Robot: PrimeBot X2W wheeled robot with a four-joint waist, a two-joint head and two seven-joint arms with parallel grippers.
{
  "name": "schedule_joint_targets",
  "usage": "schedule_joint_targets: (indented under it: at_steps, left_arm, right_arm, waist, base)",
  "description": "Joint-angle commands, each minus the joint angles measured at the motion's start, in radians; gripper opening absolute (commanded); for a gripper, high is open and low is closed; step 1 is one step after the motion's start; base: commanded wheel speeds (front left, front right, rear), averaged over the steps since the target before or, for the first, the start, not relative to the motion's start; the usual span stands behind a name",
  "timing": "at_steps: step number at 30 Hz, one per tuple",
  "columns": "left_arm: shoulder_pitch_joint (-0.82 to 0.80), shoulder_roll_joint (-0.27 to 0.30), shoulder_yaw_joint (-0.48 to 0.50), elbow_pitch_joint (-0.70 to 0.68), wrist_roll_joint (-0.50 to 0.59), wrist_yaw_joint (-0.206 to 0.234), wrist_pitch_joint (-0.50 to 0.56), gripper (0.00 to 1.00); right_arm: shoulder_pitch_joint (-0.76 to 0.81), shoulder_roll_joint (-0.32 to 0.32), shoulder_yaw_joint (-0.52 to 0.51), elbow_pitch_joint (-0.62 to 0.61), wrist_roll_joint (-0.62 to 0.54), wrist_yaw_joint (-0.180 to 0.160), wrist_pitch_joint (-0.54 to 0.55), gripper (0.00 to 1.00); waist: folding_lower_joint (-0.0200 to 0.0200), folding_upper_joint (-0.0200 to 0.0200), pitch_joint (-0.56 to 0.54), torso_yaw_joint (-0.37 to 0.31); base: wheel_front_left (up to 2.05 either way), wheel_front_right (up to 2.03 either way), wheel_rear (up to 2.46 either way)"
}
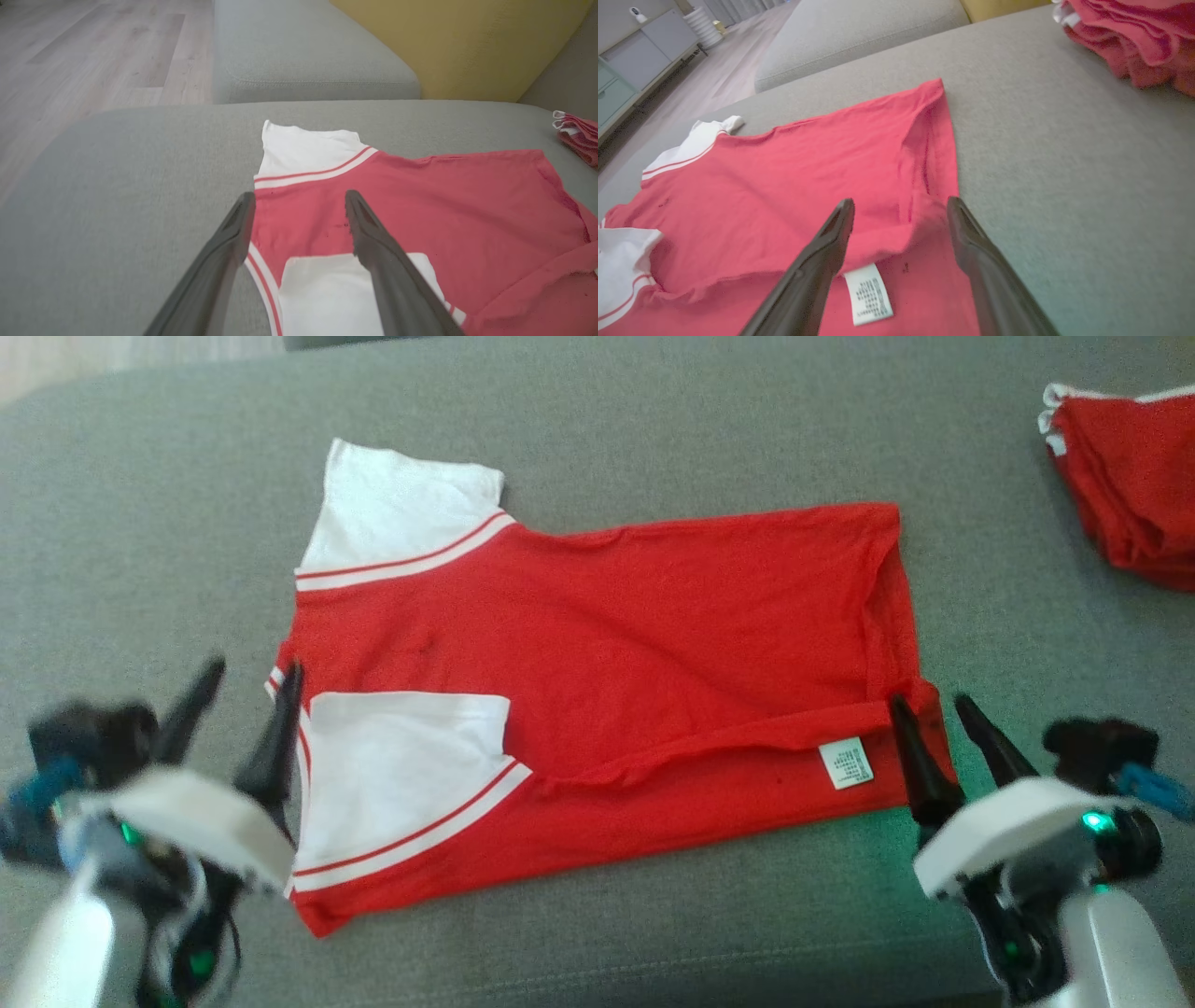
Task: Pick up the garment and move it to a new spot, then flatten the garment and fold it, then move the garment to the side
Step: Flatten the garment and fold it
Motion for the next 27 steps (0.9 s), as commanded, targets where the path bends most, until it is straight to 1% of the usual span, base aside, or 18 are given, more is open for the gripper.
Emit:
schedule_joint_targets:
  at_steps: [1,2,4,10,14,20,24,27]
  left_arm:
    - [-0.096,0.043,0.035,-0.023,0.009,-0.014,0.023,1.0]
    - [-0.096,0.043,0.035,-0.023,0.009,-0.014,0.023,1.0]
    - [-0.177,0.072,0.034,0.003,0.007,-0.033,0.065,1.0]
    - [-0.408,0.137,0.012,0.133,-0.022,-0.108,0.18,1.0]
    - [-0.533,0.179,-0.013,0.217,-0.012,-0.135,0.235,1.0]
    - [-0.683,0.205,-0.031,0.317,-0.001,-0.149,0.258,1.0]
    - [-0.755,0.22,-0.024,0.377,-0.001,-0.141,0.296,1.0]
    - [-0.797,0.239,-0.015,0.415,0.007,-0.127,0.316,1.0]
  right_arm:
    - [-0.056,-0.007,0.04,-0.035,-0.006,0.007,-0.016,1.0]
    - [-0.056,-0.007,0.04,-0.035,-0.006,0.007,-0.016,1.0]
    - [-0.093,-0.009,0.065,-0.031,-0.005,0.007,-0.022,1.0]
    - [-0.197,-0.019,0.124,-0.016,0.0,0.007,-0.046,1.0]
    - [-0.258,-0.027,0.152,-0.009,0.005,0.007,-0.068,1.0]
    - [-0.314,-0.031,0.179,-0.001,0.012,0.007,-0.101,1.0]
    - [-0.344,-0.029,0.197,0.008,0.017,0.007,-0.121,1.0]
    - [-0.365,-0.025,0.215,0.015,0.022,0.007,-0.135,1.0]
  waist:
    - [0.0,-0.0001,0.031,-0.013]
    - [0.0,-0.0001,0.031,-0.013]
    - [0.0,-0.0001,0.061,-0.024]
    - [0.0,-0.0001,0.155,-0.057]
    - [0.0,-0.0001,0.22,-0.083]
    - [0.0,-0.0001,0.29,-0.116]
    - [0.0,-0.0001,0.328,-0.138]
    - [0.0,-0.0001,0.35,-0.158]
  base:
    - [0.0,0.0,0.0]
    - [0.0,0.0,0.0]
    - [0.0,0.0,0.0]
    - [0.0,0.0,0.0]
    - [0.0,0.0,0.0]
    - [0.0,0.0,0.0]
    - [0.0,0.0,0.0]
    - [0.0,0.0,0.0]
